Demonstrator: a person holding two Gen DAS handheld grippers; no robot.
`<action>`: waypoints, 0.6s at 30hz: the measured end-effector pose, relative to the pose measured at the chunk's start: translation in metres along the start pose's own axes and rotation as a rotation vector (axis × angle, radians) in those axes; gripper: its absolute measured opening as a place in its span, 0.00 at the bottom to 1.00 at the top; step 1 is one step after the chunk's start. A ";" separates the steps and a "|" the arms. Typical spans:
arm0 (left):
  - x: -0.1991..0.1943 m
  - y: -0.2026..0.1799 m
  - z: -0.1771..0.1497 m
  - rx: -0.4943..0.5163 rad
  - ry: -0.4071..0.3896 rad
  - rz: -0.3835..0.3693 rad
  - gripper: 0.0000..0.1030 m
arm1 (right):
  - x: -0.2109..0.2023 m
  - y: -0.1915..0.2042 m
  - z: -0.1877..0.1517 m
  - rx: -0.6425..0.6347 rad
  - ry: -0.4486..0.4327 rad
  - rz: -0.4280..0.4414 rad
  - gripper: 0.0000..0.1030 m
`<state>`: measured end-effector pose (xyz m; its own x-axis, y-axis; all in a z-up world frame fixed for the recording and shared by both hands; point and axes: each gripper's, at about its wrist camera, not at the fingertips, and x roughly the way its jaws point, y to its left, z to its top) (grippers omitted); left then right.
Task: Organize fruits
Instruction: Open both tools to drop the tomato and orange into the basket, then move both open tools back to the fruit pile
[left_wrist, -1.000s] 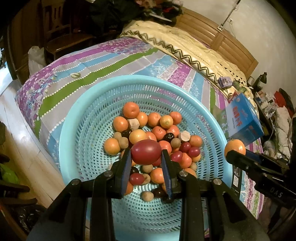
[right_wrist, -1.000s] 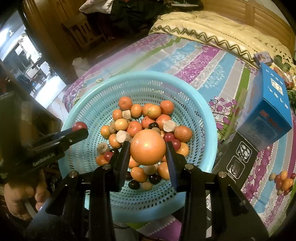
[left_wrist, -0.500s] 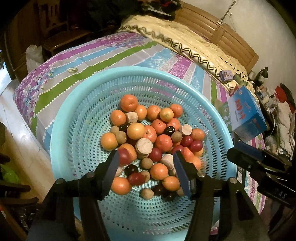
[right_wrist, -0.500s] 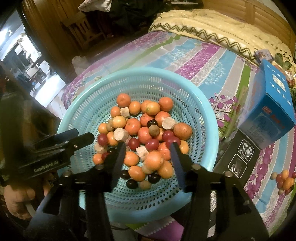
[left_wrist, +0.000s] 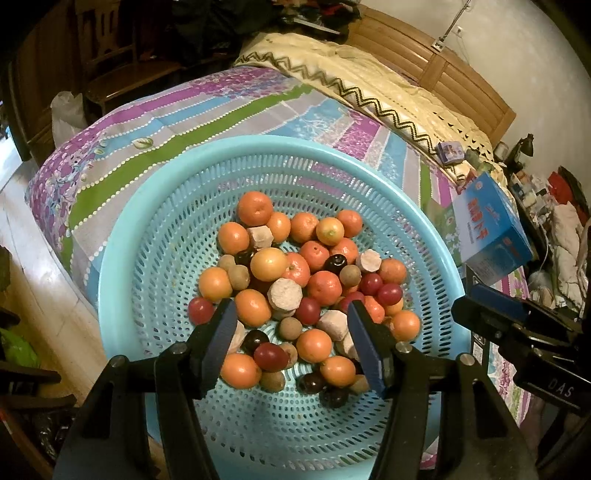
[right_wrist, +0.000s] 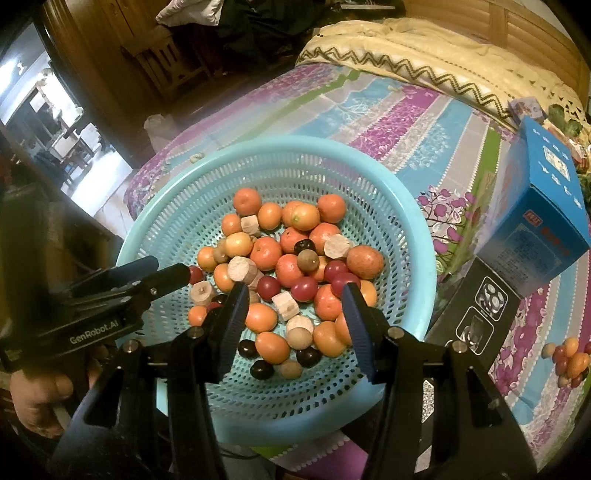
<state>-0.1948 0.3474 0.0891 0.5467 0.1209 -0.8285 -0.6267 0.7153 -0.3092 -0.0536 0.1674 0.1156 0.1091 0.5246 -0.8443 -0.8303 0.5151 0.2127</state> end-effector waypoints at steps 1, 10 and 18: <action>0.000 0.000 0.000 0.001 -0.001 0.000 0.61 | -0.002 0.000 0.000 -0.002 -0.006 0.005 0.52; 0.001 0.013 -0.006 -0.073 -0.013 -0.060 0.72 | -0.036 -0.006 -0.025 -0.040 -0.127 -0.077 0.78; -0.015 -0.020 -0.014 -0.052 -0.075 -0.108 0.72 | -0.062 -0.062 -0.093 0.076 -0.142 -0.188 0.82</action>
<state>-0.1982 0.3222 0.1012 0.6512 0.0981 -0.7526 -0.5893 0.6902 -0.4199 -0.0603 0.0398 0.1090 0.3381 0.5018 -0.7962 -0.7455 0.6591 0.0989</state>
